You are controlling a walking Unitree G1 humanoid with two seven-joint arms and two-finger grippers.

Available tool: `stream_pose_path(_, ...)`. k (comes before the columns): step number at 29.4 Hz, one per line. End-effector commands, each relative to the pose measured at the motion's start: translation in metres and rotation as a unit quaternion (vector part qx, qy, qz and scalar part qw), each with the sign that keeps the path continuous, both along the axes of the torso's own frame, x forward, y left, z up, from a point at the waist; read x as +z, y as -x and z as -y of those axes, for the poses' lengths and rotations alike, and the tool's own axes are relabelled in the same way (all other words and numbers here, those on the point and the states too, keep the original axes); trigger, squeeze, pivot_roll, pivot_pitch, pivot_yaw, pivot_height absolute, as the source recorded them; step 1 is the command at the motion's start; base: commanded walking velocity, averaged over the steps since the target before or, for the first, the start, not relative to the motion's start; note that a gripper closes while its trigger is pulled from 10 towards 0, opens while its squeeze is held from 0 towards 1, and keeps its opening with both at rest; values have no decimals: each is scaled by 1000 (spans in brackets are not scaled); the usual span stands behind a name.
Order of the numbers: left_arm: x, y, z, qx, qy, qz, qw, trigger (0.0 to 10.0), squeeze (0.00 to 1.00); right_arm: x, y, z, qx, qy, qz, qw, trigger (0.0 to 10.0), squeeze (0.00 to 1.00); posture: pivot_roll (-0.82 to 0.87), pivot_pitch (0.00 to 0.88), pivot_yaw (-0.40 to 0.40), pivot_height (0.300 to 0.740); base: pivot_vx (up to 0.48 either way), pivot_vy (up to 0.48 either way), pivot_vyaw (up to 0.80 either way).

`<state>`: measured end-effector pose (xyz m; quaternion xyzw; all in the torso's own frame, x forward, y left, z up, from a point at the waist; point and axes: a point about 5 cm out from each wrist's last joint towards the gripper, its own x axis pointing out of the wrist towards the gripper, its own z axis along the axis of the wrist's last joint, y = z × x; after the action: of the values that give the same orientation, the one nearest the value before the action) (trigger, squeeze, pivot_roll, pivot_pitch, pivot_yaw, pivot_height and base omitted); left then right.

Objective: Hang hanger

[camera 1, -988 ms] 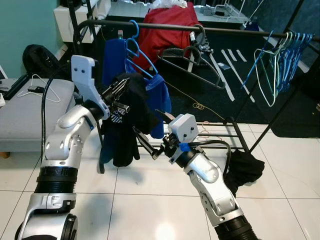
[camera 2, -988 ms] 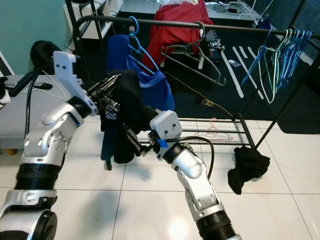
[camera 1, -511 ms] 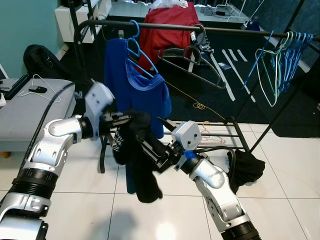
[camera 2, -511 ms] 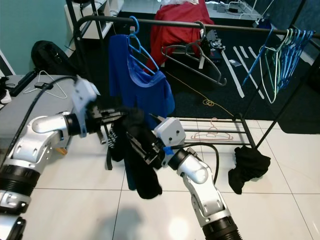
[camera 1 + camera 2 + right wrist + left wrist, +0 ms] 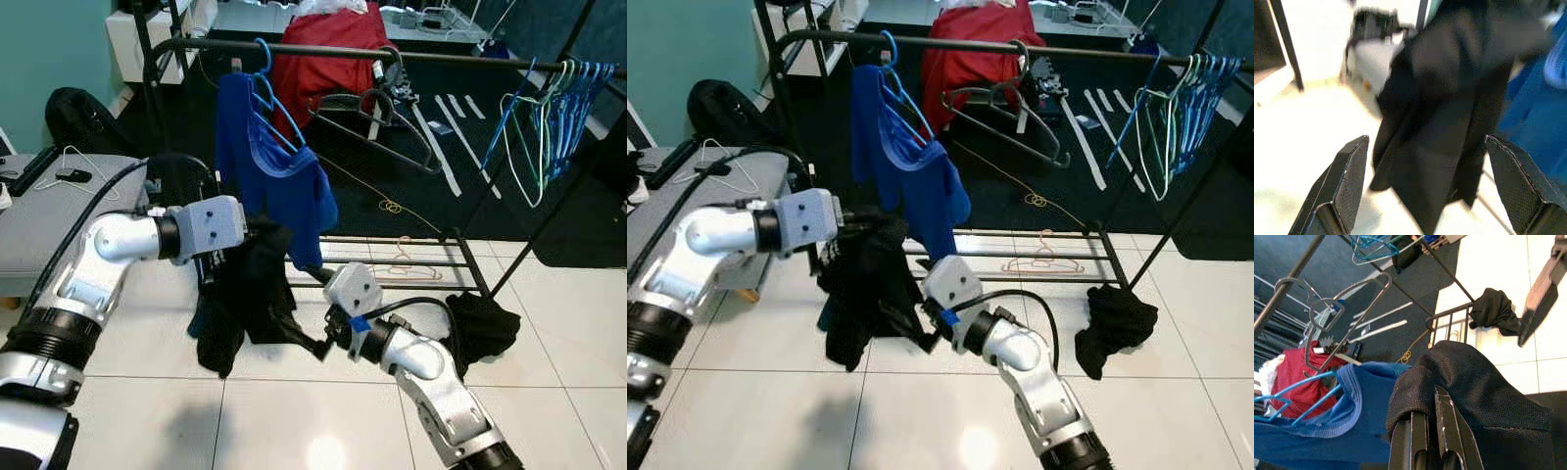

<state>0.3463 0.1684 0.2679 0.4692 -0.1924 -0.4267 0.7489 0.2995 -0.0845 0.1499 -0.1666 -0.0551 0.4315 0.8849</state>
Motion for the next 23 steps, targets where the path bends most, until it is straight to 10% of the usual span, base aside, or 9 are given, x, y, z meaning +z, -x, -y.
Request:
stream_pose_path(1, 8, 1, -2, -8, 1, 22, 1000, 10000, 0, -15, 1, 4, -7, 29, -35, 999, 10000, 0, -1, 203, -18, 740, 0, 0, 0)
stream_pose_path(23, 42, 12, 1, -75, 64, 153, 983, 10000, 0, -11, -21, 32, -117, -68, -13, 991, 10000, 0, -2, 212, -17, 740, 0, 0, 0)
